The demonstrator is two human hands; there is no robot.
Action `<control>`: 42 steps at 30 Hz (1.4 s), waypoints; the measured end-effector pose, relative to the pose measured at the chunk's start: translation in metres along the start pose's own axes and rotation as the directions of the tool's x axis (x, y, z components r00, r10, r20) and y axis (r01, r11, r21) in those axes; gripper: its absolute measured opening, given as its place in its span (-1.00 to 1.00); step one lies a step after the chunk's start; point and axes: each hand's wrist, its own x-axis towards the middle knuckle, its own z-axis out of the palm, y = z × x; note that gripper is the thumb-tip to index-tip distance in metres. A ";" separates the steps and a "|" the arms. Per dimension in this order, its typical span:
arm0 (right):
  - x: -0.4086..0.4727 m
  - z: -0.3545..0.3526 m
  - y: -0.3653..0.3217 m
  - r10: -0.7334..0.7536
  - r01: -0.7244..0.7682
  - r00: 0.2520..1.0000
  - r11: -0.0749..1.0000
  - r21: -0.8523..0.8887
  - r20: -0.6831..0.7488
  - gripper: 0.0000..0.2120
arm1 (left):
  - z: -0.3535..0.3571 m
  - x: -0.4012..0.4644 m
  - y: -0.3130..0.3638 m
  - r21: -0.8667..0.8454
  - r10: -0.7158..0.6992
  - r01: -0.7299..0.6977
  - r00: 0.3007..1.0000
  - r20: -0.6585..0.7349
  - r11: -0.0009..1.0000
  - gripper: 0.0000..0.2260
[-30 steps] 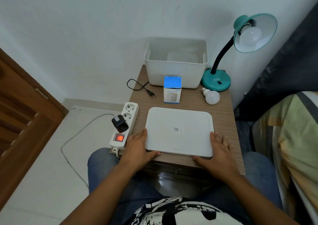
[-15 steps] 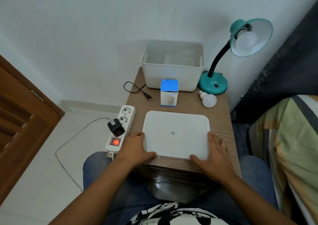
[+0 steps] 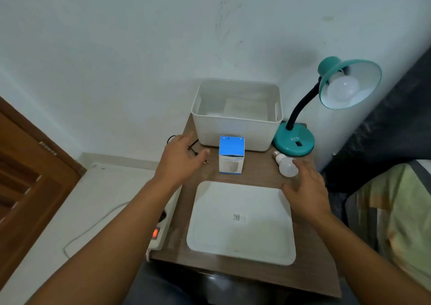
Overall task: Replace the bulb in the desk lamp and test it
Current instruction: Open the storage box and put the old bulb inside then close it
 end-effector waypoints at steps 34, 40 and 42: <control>0.119 -0.073 -0.096 -0.211 0.214 0.975 0.975 0.054 -0.065 -0.50 | 0.030 0.117 -0.014 -0.159 -0.105 0.109 0.994 0.032 0.981 -0.19; 0.166 -0.054 -0.119 -0.110 0.139 0.987 0.953 -0.269 0.118 -0.50 | 0.027 0.121 -0.017 -0.110 -0.097 0.101 0.994 0.043 0.989 -0.19; 0.173 -0.047 -0.122 -0.069 0.114 0.988 0.931 -0.346 0.140 -0.49 | 0.028 0.122 -0.018 -0.106 -0.110 0.115 0.993 0.048 0.988 -0.18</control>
